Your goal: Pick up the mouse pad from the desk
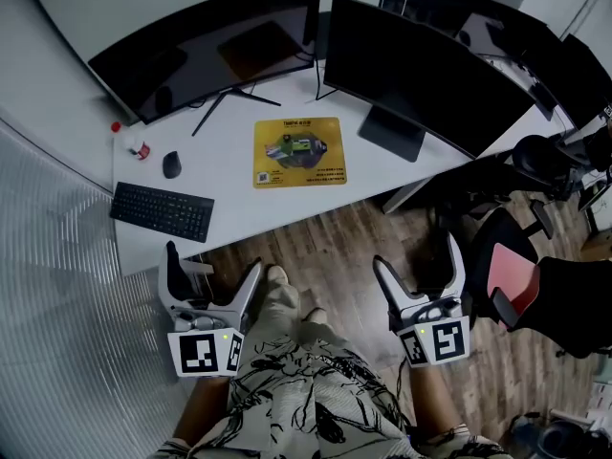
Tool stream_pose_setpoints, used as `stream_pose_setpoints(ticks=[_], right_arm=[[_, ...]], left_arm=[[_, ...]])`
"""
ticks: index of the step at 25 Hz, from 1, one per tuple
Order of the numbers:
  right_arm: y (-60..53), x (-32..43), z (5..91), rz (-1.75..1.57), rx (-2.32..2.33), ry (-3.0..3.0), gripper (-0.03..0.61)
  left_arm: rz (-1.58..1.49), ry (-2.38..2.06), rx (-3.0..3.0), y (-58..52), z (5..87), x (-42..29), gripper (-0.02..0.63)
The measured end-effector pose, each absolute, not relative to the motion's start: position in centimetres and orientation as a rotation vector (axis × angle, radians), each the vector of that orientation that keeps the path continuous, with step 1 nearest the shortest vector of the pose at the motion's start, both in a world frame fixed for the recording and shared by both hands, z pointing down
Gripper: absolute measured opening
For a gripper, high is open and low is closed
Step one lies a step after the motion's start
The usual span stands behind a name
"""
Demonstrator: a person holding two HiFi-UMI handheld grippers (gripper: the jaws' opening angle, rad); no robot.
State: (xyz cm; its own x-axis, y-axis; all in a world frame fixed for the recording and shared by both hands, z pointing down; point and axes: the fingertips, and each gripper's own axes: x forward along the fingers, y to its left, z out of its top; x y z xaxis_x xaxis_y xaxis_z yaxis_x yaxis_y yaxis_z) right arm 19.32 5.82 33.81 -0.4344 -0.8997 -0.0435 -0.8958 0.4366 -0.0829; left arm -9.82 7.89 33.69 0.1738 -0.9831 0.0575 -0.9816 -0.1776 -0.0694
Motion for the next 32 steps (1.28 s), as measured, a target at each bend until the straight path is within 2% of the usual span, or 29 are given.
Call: stream_pose_setpoints(ticks=[32], right_arm=[[-9.2,14.8,32.9,-0.030,-1.645,2.597,0.526]], left_arm=[[-0.110,1.944,-2.437,-8.3,33.7,-13.7,0.601]])
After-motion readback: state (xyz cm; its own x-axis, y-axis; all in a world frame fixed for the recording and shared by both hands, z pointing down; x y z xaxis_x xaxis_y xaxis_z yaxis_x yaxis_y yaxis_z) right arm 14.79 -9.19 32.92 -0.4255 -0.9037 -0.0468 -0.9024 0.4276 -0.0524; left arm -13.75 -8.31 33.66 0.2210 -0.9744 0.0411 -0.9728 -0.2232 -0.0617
